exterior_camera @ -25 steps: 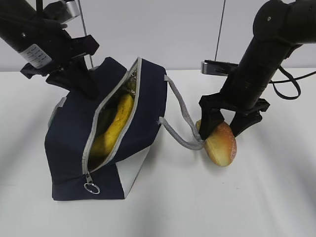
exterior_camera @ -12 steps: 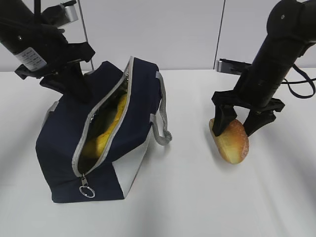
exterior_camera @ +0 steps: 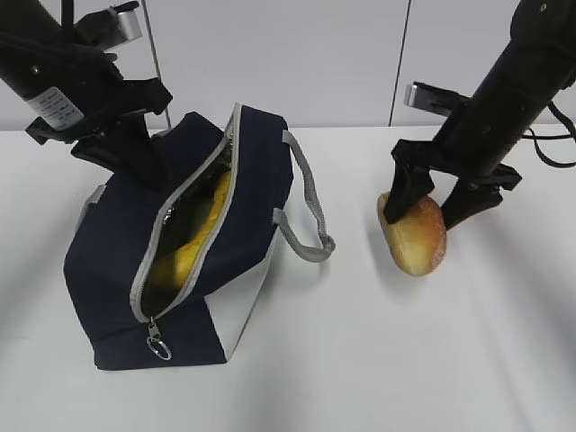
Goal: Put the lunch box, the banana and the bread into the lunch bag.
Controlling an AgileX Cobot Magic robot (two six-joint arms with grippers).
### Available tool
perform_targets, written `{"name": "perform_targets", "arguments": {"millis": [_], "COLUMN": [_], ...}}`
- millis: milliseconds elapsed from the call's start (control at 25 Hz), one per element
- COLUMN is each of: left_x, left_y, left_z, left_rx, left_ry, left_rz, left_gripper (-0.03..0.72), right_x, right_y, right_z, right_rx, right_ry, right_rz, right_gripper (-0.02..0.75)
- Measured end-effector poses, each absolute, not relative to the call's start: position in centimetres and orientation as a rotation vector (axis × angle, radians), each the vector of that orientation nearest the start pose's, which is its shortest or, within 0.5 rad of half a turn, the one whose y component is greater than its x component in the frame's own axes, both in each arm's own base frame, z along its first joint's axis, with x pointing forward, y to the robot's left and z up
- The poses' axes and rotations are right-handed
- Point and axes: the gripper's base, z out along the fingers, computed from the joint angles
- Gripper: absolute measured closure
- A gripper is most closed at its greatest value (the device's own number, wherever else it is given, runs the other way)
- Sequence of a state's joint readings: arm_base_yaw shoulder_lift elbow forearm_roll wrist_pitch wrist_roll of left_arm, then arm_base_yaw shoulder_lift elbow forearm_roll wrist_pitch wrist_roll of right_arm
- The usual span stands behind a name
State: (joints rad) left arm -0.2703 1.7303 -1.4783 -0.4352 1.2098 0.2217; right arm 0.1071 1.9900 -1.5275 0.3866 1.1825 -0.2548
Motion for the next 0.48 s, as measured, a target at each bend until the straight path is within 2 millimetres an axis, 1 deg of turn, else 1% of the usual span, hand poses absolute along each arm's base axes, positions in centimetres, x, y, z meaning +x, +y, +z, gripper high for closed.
{"name": "perform_targets", "arguments": {"millis": [120,280,360,480], "left_x": [33.0,33.1,33.1,33.1], "left_y": [-12.9,-12.9,-12.9,-12.9], "left_z": [29.5,29.5,29.5,29.5], "left_rx": [0.542,0.541,0.541,0.543], "left_ry": [2.842,2.841,2.841,2.841], "left_rz": [-0.626,-0.626,-0.626,-0.626], "left_gripper": [0.691,0.691,0.691,0.691], "right_x": [39.6,40.5,40.6,40.4], "right_y": [8.6,10.9,12.1,13.7], "right_z": [22.8,25.8,27.0,27.7], "right_rx": [-0.346,-0.334,-0.322,-0.358], "right_ry": [2.927,2.660,2.535,2.454], "right_rz": [0.759,1.163,1.329,1.424], "right_gripper": [0.164,0.164,0.164,0.164]}}
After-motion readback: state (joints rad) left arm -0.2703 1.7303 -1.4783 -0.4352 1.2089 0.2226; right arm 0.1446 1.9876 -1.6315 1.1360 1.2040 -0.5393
